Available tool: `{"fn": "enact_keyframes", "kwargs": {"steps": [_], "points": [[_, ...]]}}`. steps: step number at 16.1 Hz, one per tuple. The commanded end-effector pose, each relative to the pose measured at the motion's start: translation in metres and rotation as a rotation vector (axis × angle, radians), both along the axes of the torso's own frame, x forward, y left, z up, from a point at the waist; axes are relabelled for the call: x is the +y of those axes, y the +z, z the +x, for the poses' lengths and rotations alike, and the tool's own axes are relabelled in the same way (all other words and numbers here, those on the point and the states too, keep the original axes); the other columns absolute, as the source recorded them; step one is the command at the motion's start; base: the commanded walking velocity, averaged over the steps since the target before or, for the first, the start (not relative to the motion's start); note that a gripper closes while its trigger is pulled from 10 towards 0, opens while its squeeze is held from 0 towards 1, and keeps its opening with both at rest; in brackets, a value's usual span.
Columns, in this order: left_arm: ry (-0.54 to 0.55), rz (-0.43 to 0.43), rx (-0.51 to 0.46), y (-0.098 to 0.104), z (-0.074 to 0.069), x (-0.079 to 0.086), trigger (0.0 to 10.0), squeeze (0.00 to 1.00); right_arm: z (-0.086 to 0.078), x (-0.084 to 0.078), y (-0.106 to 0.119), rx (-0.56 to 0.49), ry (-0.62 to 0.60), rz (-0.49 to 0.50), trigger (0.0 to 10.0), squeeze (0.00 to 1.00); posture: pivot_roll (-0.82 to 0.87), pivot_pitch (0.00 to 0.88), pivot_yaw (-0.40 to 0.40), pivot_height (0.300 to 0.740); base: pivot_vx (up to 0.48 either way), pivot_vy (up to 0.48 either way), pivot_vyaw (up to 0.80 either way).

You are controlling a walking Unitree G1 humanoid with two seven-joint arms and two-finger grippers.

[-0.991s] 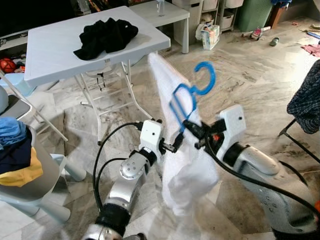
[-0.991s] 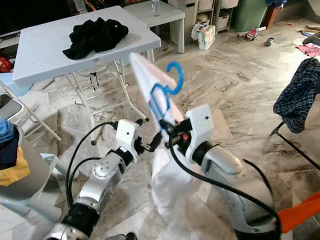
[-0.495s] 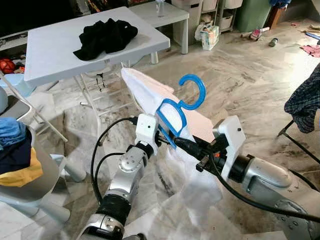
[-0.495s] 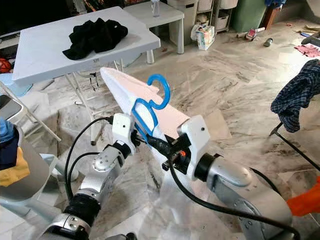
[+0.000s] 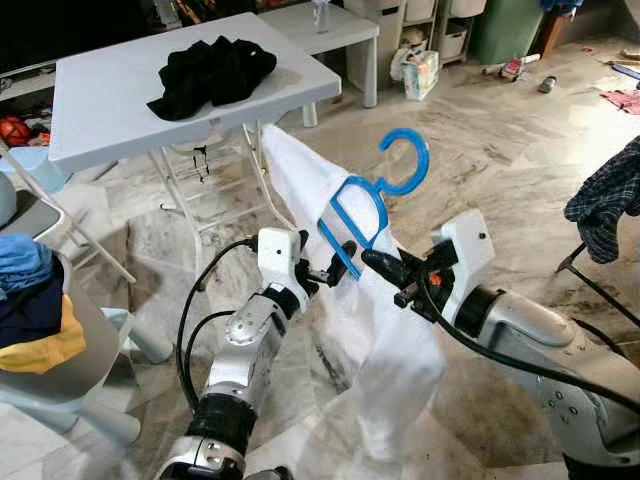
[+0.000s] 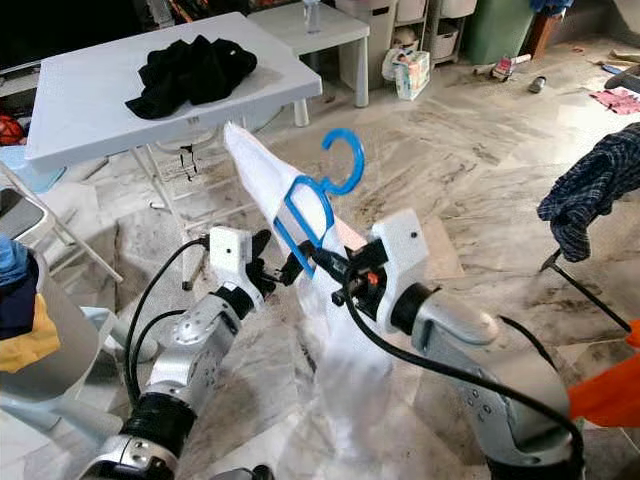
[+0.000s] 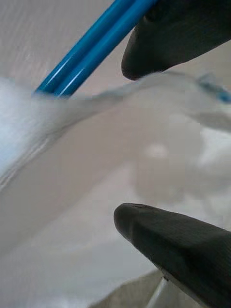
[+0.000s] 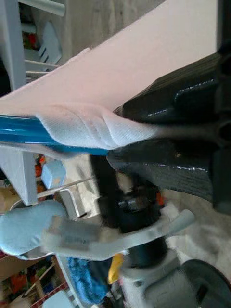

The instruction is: Hang hanger

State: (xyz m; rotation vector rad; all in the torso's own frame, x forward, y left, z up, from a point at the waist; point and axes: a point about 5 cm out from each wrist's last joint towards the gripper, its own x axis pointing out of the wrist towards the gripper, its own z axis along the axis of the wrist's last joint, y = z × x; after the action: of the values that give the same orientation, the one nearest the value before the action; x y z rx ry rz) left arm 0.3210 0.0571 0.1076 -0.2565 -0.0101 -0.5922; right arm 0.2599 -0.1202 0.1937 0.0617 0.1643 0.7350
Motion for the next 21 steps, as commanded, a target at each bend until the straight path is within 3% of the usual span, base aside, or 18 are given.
{"fn": "enact_keyframes", "kwargs": {"steps": [1,4,7,10,13,16,21], "points": [[-0.167,0.036,-0.075,0.008,-0.009,-0.03,10.0,0.0,0.001,0.013,0.01,-0.034,0.057,0.036,10.0,0.0,-0.17,0.061,0.073,0.74,0.0,0.0,0.0],[-0.143,0.049,-0.08,0.009,-0.004,-0.03,10.0,0.0,-0.011,0.019,0.022,-0.017,0.158,0.095,10.0,0.0,-0.18,0.06,0.07,0.74,0.0,0.0,0.0],[-0.04,0.094,-0.085,0.01,0.009,-0.02,10.0,0.0,-0.033,0.015,0.022,0.048,0.269,0.094,10.0,0.0,-0.19,0.06,0.071,0.74,0.0,0.0,0.0],[0.088,0.112,-0.069,0.012,0.023,-0.002,10.0,0.0,-0.063,0.004,0.02,0.117,0.39,0.084,10.0,0.0,-0.2,0.062,0.073,0.74,0.0,0.0,0.0],[0.176,0.15,-0.089,0.016,0.031,0.012,10.0,0.0,-0.073,-0.01,0.02,0.152,0.407,0.046,10.0,0.0,-0.2,0.062,0.075,0.74,0.0,0.0,0.0],[0.286,0.186,-0.087,0.018,0.042,0.037,10.0,0.0,-0.073,-0.033,0.01,0.195,0.338,-0.096,10.0,0.0,-0.2,0.059,0.079,0.74,0.0,0.0,0.0],[0.315,0.231,-0.074,0.008,0.037,0.055,10.0,0.0,-0.059,-0.071,-0.016,0.208,0.182,-0.399,10.0,0.0,-0.19,0.059,0.078,0.74,0.0,0.0,0.0]]}}
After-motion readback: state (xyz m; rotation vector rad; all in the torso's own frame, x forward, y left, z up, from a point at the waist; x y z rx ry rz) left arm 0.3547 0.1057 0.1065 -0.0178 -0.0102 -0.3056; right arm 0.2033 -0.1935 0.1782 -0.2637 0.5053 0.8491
